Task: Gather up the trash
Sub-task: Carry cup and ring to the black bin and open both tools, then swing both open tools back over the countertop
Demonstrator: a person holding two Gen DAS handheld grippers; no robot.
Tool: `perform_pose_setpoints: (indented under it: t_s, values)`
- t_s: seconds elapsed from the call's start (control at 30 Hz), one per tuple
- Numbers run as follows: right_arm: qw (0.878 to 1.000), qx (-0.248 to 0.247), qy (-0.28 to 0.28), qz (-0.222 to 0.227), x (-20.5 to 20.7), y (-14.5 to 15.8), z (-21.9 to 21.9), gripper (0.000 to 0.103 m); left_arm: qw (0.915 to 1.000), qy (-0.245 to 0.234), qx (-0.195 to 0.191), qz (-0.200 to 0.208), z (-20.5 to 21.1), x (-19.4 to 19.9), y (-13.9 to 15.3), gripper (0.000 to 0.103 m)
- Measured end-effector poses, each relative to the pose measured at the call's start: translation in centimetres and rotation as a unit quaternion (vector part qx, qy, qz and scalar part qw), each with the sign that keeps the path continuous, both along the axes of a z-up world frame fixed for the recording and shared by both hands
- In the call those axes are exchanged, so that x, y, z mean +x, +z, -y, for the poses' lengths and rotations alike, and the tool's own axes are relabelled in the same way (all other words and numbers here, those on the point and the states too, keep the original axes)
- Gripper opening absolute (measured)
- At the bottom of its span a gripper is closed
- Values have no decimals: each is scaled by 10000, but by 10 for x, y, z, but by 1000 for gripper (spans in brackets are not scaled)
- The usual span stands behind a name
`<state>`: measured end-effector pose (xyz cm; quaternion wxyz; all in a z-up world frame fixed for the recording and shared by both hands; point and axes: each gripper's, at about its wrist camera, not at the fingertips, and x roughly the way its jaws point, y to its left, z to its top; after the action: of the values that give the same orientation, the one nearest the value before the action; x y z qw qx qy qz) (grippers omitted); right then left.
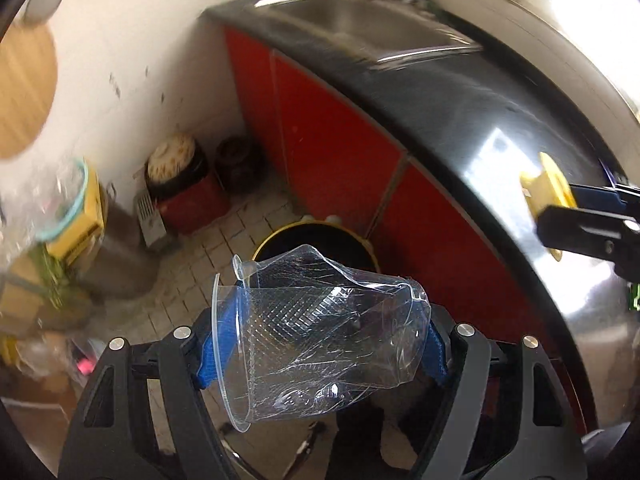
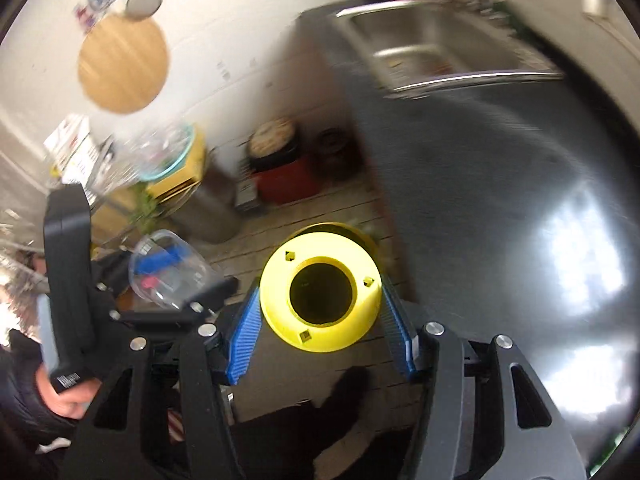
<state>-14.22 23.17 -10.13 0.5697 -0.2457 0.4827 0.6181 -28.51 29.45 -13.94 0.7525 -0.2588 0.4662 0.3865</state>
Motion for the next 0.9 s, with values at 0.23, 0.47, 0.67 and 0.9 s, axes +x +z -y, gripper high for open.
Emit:
perform_pose_setpoints:
  t_s: [0.23, 0.47, 0.67, 0.9]
  values:
    - [9981, -546, 267, -130, -35, -47, -73, 55, 9988, 76, -427, 227, -34, -18, -62, 74]
    - [9952, -916, 338, -64, -41, -78, -103, 55, 9972, -8, -674, 336, -47, -13, -92, 76]
    - [9951, -898, 404, 52, -44, -79, -117, 75, 9964, 40, -783, 334, -59, -14, -103, 88]
    - [9966, -771, 289, 21, -30, -64, -107, 76, 9971, 1, -711, 261, -57, -12, -96, 89]
